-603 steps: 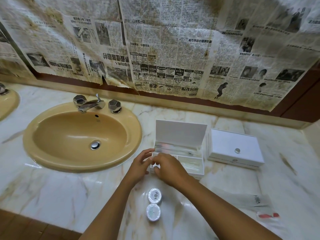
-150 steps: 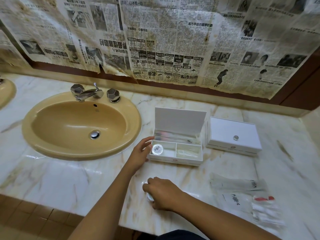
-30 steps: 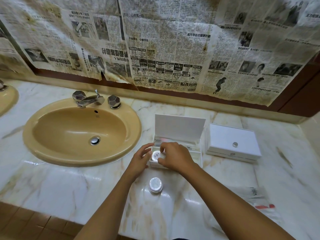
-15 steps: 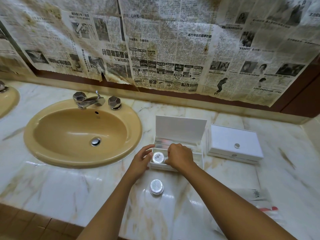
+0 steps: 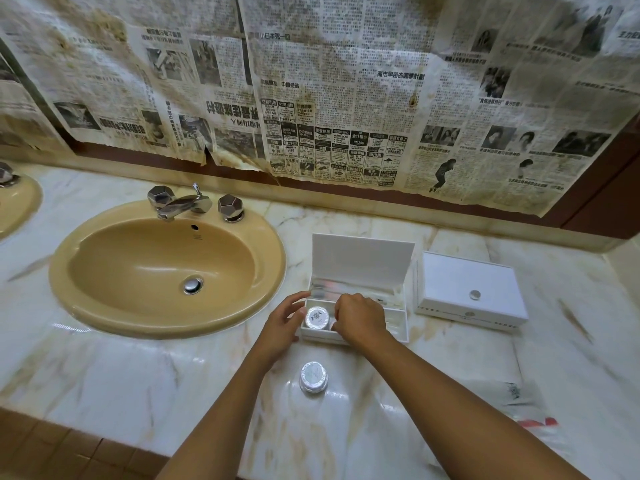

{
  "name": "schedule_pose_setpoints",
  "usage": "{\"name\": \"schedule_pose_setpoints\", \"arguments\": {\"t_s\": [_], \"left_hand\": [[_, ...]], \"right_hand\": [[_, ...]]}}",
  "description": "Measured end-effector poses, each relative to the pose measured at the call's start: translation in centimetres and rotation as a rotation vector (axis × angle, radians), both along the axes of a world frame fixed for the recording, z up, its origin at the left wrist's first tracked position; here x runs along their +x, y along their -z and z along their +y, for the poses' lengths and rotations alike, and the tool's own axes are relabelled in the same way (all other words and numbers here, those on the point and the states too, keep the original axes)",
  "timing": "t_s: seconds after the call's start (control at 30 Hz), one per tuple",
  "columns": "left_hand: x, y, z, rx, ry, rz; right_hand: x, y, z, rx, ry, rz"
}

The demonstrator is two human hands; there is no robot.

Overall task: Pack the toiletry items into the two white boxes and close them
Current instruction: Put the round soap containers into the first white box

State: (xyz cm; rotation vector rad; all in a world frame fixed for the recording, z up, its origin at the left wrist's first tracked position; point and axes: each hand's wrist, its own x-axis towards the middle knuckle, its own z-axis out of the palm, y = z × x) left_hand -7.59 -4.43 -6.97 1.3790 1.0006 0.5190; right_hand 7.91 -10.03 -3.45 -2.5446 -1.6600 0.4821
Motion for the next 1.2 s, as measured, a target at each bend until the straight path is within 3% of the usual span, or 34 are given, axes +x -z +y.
{"name": "schedule_pose_setpoints", "arguments": {"t_s": [0.3,0.5,0.67,0.9,1.2], "left_hand": [[0.0,0.2,0.1,0.007,0.005,0.003],[0.0,0.2,0.1,0.02,0.011,0.007],[-0.1,0.7,0.3,0.023,0.021,0.004],[0.0,0.8,0.2,0.041,0.016,-0.033],[0.0,0.8,0.2,0.003,0.011,-0.053]], "right_hand": [[0.3,0.0,-0.8,0.008,-0.023,0.098],[-0.6,-1.1,-0.7,0.191,-0.02,0.12],[-2.0,-2.8,-0.9,0.255,-0.153,0.225],[-3.5,-2.3,-2.4,0.041,-0.415,0.258],[-3.9,-1.0,-3.4,-0.076,-0.471,0.245]]}}
